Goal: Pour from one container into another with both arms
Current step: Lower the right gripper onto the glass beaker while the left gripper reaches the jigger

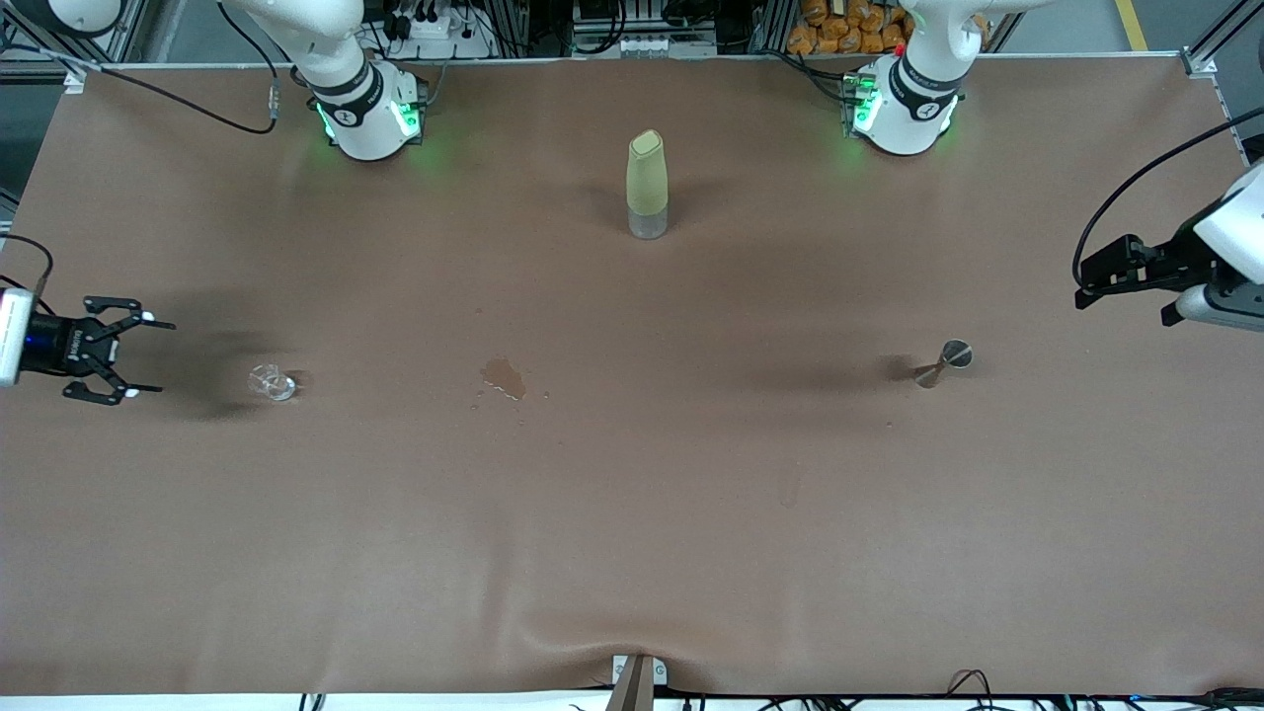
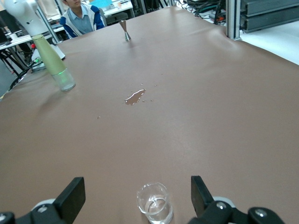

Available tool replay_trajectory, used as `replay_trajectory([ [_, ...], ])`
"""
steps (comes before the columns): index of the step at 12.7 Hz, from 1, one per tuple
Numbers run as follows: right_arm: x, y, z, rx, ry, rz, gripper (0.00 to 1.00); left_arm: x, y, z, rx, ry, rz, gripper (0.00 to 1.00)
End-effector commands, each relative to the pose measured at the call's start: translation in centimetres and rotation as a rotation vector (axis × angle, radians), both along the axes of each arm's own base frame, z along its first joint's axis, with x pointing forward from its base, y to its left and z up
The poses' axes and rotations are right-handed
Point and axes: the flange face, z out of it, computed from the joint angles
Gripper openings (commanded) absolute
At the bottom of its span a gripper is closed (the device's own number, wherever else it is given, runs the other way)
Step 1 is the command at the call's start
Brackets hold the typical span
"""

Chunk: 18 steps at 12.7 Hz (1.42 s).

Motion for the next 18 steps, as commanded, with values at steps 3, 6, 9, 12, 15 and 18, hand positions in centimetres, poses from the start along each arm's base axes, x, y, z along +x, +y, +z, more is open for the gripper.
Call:
replay_trajectory([
  [3,-0.1,-0.1,-3.6,0.077,-0.027,-0.001,1.0,1.2,7.3,-6.9,-0.276,0.062,-0.242,1.0],
  [6,-1.4,-1.2,-7.7,0.15,0.001,-0.047,1.0,1.1,12.1,-12.6,-0.413,0.056,-0.465,1.0],
  [9,-1.7,-1.1,-10.5,0.198,-0.083,-0.039,1.0,0.8,16.2,-18.8,-0.57,0.008,-0.574,1.0],
  [12,-1.9,-0.4,-13.0,0.249,-0.115,-0.022,1.0,0.7,17.6,-25.2,-0.781,-0.097,-0.615,1.0],
  [15,-1.0,0.4,-14.7,0.268,-0.211,0.021,1.0,0.7,17.5,-29.8,-0.877,-0.163,-0.678,1.0],
  [18,-1.5,0.9,-17.0,0.284,-0.2,0.022,1.0,0.3,17.6,-33.2,-0.928,-0.201,-0.716,1.0],
])
